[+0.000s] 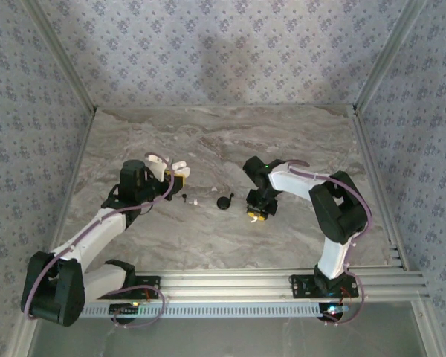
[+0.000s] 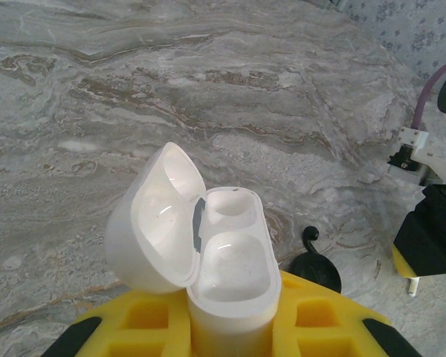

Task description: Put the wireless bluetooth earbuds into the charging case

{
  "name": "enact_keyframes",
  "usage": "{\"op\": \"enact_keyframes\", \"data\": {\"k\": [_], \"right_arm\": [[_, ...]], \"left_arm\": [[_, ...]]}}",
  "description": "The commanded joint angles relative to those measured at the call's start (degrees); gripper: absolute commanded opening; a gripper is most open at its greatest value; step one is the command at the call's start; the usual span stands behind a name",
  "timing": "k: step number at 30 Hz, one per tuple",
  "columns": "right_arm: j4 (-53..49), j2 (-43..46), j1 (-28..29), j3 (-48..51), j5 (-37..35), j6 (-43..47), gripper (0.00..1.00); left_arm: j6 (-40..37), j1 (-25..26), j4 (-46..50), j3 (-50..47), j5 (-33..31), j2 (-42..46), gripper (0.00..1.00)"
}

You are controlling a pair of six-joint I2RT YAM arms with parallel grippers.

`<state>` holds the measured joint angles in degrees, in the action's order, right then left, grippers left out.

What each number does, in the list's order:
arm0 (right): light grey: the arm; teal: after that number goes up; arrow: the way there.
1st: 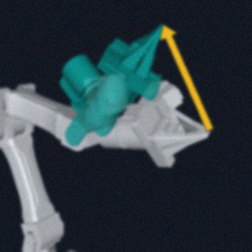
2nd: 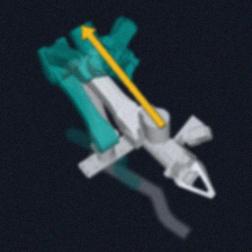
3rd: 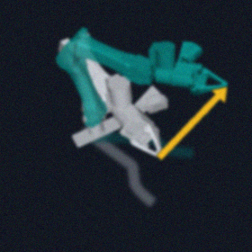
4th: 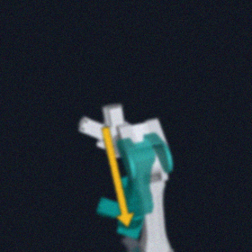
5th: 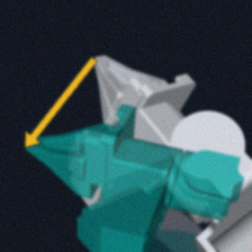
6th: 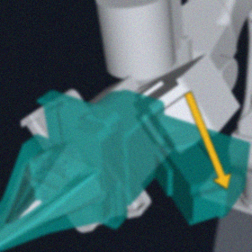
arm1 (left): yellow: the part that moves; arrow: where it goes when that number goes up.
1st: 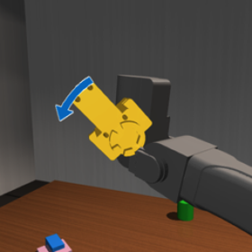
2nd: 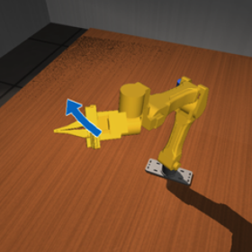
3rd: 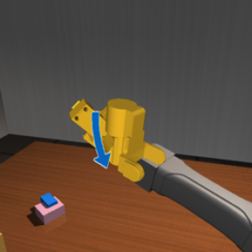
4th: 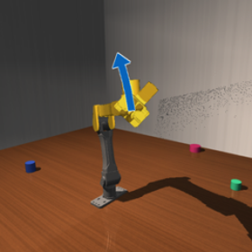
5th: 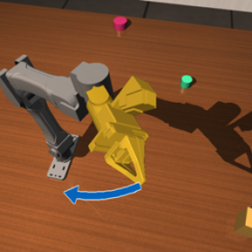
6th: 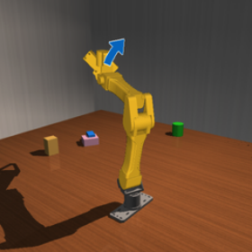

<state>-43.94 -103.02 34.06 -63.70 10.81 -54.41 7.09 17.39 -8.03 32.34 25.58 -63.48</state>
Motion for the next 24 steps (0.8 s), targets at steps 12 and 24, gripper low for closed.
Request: {"op": "enact_keyframes", "data": {"k": [12,24], "right_arm": [[8.52,19.83,2.19,2.21,-14.58,17.84,0.25],[16.75,33.34,4.12,1.25,-13.94,37.39,0.24]], "left_arm": [[-5.67,12.68,-18.01,-1.47,8.29,-9.48,0.15],[-11.81,18.95,-23.59,4.21,16.52,-17.67,0.15]]}}
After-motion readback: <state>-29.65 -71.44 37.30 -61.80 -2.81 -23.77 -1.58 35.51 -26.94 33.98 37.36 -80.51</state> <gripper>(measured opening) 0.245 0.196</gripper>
